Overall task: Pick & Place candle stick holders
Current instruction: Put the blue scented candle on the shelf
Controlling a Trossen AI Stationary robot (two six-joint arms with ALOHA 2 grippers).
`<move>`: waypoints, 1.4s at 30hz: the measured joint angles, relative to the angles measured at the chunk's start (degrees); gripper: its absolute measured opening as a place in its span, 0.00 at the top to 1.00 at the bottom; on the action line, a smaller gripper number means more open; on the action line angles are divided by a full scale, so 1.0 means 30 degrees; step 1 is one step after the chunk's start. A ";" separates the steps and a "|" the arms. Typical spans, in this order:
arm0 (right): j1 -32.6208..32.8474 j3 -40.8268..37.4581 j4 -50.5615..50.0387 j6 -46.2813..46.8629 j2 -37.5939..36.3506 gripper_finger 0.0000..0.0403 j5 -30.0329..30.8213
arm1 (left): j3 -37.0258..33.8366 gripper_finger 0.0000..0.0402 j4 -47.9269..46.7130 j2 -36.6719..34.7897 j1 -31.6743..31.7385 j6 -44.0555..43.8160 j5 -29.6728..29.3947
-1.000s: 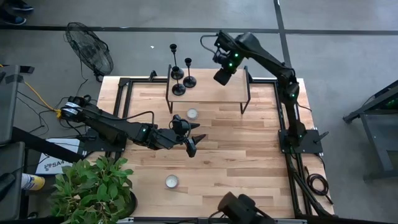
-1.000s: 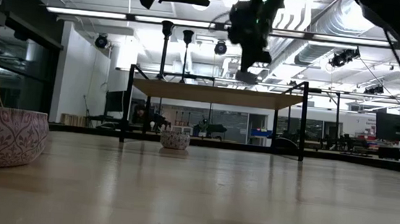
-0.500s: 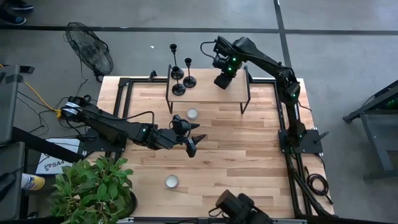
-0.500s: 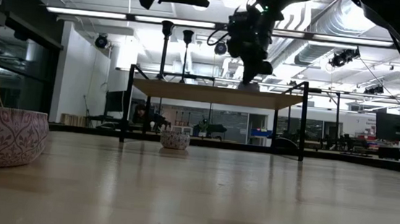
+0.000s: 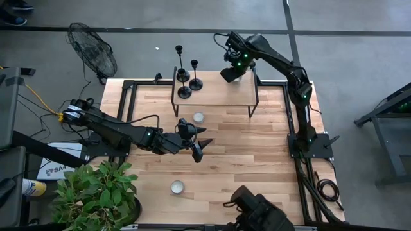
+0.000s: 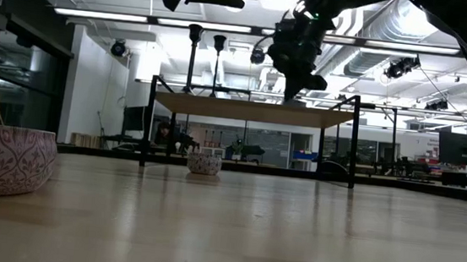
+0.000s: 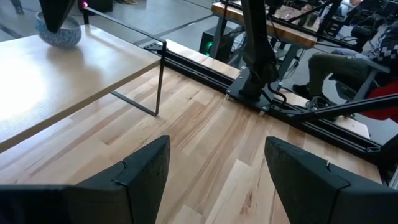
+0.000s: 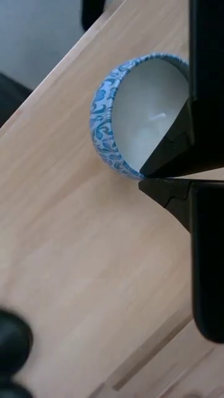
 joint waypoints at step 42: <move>-0.1195 0.0000 -0.2199 -0.0239 -0.0029 1.00 -0.0016 | 0.0000 0.36 0.0005 0.0000 0.0000 -0.0222 0.0051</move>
